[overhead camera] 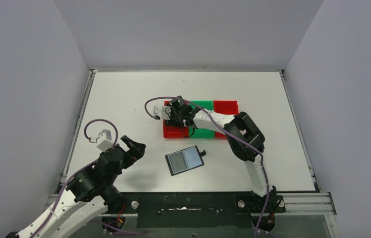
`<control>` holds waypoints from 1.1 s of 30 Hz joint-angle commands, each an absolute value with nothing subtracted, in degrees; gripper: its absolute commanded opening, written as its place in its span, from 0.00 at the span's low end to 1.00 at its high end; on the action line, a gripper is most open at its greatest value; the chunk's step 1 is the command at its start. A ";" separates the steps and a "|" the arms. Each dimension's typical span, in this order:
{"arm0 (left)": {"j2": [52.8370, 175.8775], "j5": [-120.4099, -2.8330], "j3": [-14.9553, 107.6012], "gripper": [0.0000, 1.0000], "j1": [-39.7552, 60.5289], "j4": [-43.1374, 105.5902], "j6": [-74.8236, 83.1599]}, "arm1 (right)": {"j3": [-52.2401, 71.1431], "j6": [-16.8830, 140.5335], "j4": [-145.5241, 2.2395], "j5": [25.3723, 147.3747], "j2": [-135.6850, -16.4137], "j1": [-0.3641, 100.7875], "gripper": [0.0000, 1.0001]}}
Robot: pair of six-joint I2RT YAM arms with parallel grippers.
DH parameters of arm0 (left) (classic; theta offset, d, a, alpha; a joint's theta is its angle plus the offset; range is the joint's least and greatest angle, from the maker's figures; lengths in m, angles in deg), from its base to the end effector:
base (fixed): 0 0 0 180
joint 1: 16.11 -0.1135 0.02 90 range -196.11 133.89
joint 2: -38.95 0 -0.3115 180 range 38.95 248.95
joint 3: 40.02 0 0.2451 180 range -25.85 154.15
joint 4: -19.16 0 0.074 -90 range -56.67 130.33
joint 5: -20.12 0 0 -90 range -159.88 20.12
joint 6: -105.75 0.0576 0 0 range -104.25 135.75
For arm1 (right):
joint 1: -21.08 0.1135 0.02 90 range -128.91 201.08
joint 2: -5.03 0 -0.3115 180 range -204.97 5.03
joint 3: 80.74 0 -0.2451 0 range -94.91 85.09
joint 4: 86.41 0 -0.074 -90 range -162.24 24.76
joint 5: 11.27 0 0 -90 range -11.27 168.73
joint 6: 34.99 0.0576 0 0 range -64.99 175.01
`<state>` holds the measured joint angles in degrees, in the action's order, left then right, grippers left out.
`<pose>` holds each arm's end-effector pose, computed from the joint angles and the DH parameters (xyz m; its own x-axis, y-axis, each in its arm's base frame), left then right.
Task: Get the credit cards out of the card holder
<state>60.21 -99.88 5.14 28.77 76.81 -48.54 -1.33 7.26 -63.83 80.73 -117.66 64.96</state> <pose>0.0606 -0.0197 0.2569 -0.4560 -0.6471 -0.6110 -0.2174 0.7467 -0.6286 0.3654 0.3542 0.1909 0.1852 -0.8482 -0.4962 -0.8530 0.1120 -0.5098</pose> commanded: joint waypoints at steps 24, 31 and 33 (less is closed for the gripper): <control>69.30 -96.88 7.28 0.94 28.36 70.94 -48.64 | 22.01 83.78 -62.66 78.86 -81.56 66.45 0.75; 68.62 -98.02 6.78 0.94 28.36 71.54 -50.21 | 29.58 95.12 -60.91 69.89 -82.22 74.26 0.70; 68.10 -98.53 6.61 0.94 28.36 72.24 -50.75 | 29.25 98.16 -60.28 69.26 -84.06 75.41 0.69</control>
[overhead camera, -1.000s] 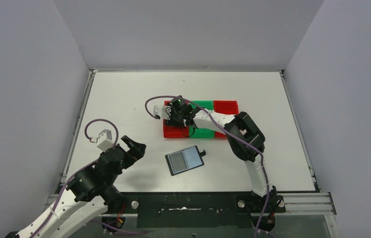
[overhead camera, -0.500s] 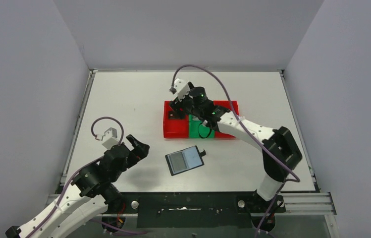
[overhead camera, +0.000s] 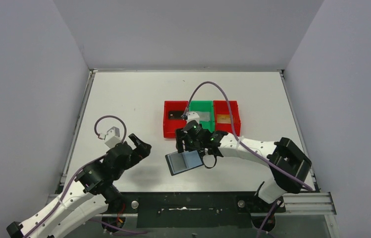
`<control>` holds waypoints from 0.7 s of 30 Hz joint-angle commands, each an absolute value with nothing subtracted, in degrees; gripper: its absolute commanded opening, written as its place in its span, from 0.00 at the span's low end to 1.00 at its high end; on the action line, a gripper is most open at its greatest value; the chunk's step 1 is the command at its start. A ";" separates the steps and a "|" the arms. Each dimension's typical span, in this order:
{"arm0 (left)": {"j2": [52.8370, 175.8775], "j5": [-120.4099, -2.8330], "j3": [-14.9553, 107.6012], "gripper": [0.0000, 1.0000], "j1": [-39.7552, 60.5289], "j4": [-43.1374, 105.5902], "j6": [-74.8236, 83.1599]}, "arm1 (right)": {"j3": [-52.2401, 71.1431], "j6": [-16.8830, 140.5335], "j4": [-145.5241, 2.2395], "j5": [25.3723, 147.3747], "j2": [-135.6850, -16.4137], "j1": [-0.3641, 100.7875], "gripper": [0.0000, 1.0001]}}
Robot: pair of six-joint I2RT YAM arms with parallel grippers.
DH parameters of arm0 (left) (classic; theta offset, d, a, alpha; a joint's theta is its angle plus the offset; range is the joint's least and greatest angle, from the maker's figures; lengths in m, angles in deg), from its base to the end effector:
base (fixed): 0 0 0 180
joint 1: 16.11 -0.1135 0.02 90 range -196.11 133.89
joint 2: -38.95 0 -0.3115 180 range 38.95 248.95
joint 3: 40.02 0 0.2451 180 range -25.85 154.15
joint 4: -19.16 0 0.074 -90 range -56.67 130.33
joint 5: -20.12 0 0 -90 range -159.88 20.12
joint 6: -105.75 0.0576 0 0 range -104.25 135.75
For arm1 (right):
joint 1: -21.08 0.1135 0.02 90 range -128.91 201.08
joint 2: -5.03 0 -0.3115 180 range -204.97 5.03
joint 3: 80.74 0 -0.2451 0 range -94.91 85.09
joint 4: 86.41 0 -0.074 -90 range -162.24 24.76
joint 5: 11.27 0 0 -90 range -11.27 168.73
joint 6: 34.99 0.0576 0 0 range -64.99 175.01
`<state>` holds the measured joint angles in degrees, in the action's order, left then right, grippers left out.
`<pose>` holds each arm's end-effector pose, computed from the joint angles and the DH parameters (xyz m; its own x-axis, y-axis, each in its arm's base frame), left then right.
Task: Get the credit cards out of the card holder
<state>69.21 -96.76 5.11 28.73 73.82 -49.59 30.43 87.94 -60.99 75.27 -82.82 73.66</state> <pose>0.0780 -0.0409 0.2531 -0.5370 -0.6091 -0.5836 -0.2528 0.7762 -0.5776 0.2057 0.2631 0.2528 -0.7738 -0.1184 -0.6222 -0.4121 0.8401 0.3527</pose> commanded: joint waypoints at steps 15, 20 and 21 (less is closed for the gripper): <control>65.36 -99.13 5.97 0.94 28.27 73.72 -52.37 | 22.59 99.46 -55.09 66.57 -94.68 82.86 0.65; 65.54 -98.94 5.68 0.94 28.27 73.32 -52.27 | 22.92 99.26 -55.65 67.37 -96.14 82.89 0.61; 65.58 -98.78 5.51 0.94 28.27 73.13 -52.36 | 22.45 99.41 -55.05 67.31 -96.92 82.93 0.61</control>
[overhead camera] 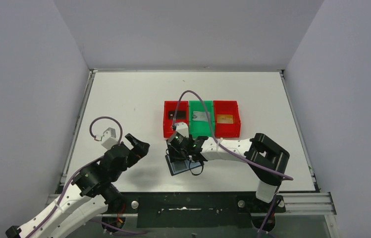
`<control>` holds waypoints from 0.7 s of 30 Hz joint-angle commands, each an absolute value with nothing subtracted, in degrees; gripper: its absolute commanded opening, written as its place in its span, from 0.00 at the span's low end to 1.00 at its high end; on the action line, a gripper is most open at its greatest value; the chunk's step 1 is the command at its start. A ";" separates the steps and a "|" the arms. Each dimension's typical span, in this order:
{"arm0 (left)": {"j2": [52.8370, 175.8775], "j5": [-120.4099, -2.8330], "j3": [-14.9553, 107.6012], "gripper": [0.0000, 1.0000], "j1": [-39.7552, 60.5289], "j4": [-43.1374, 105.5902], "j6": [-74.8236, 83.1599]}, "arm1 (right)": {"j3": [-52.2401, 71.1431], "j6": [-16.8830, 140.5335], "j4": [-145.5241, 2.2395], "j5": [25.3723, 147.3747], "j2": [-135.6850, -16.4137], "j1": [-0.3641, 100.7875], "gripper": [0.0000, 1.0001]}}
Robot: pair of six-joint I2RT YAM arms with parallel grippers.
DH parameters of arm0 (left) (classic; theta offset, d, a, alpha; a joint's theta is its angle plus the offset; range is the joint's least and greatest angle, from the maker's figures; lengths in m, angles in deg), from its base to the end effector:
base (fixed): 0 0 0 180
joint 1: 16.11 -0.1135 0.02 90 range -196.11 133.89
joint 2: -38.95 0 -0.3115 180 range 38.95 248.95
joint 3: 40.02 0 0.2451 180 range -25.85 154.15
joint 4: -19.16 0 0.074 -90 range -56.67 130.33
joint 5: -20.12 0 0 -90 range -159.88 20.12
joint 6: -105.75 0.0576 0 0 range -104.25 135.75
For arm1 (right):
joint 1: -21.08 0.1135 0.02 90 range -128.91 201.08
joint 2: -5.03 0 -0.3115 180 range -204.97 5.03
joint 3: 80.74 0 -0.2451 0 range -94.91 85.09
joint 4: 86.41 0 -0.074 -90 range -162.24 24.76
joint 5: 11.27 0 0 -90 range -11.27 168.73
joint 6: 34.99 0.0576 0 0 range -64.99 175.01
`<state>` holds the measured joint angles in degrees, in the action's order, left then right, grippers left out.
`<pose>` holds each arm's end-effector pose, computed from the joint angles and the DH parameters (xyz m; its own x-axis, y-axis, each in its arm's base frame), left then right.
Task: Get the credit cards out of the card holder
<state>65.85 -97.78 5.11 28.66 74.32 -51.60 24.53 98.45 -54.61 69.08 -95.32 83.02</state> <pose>0.0721 -0.0336 0.2561 -0.4936 -0.6592 -0.5673 -0.2562 0.7336 -0.6294 0.1813 0.3197 0.2037 -0.8568 -0.1663 -0.4881 -0.3283 0.9058 0.2677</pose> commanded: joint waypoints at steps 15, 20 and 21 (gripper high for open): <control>66.20 -96.39 3.39 0.94 28.25 69.92 -52.75 | 22.72 101.36 -54.44 66.75 -97.89 82.94 0.30; 68.34 -93.66 2.92 0.94 28.27 66.86 -51.29 | 25.04 101.68 -58.30 70.86 -96.60 80.97 0.10; 69.04 -93.20 2.90 0.94 28.27 66.40 -51.11 | 25.54 101.90 -58.90 71.71 -96.39 80.66 0.08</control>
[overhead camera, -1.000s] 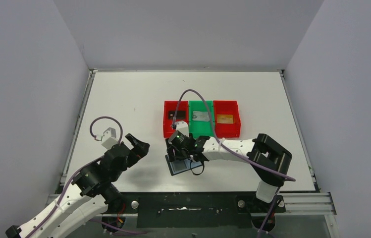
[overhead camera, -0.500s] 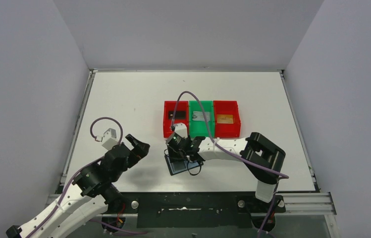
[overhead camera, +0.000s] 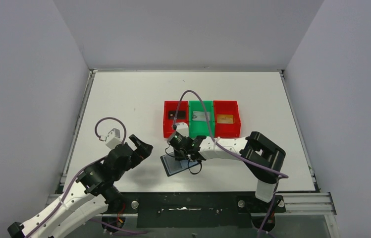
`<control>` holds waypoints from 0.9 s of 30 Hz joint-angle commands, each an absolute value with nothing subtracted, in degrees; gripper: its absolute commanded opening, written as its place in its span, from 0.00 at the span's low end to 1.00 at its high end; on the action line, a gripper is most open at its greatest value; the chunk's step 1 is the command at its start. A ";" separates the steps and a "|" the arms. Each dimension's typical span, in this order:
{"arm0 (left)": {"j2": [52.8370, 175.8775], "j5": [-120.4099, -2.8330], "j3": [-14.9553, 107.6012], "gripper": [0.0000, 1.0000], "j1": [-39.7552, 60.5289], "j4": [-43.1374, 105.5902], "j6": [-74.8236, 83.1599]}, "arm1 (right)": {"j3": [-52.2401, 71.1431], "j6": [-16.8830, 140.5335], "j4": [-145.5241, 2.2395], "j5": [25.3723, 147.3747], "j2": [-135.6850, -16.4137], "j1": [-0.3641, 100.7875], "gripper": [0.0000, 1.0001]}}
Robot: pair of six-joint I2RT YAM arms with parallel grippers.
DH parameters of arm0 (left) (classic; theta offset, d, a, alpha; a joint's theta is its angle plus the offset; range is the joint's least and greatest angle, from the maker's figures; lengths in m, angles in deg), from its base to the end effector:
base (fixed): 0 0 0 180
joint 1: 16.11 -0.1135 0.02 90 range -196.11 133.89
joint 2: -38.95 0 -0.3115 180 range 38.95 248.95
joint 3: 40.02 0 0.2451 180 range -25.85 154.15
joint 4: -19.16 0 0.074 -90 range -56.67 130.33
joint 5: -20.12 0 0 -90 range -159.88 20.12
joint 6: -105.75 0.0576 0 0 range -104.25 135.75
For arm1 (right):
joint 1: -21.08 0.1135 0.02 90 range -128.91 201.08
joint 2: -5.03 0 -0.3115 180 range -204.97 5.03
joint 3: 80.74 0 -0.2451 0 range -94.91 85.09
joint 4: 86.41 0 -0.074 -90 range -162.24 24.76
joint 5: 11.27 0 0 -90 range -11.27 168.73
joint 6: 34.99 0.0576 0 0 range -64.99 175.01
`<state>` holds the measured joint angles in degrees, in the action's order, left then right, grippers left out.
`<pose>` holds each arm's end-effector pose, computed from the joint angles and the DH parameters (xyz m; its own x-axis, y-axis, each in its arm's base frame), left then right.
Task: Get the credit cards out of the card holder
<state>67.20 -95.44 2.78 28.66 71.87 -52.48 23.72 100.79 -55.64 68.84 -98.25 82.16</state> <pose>0.0756 -0.0400 0.2447 -0.5290 -0.6553 -0.5392 -0.2610 0.7302 -0.6313 0.1909 0.3250 0.1911 -0.8745 -0.1228 -0.4693 -0.2756 0.9219 0.2722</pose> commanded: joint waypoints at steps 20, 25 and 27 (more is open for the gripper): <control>83.07 -77.50 -0.06 0.88 28.05 47.46 -46.69 | 45.76 111.81 -86.18 89.95 -89.82 69.99 0.00; 89.28 -71.43 -1.48 0.83 27.42 39.37 -47.75 | 48.62 113.69 -89.41 91.01 -89.91 68.89 0.00; 91.83 -70.24 -1.71 0.80 27.32 37.41 -48.11 | 49.38 114.19 -88.95 90.19 -89.62 68.43 0.00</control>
<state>88.51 -75.49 -1.77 27.92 47.40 -48.15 47.35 112.75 -87.44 91.09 -90.54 69.33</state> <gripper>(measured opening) 0.823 0.025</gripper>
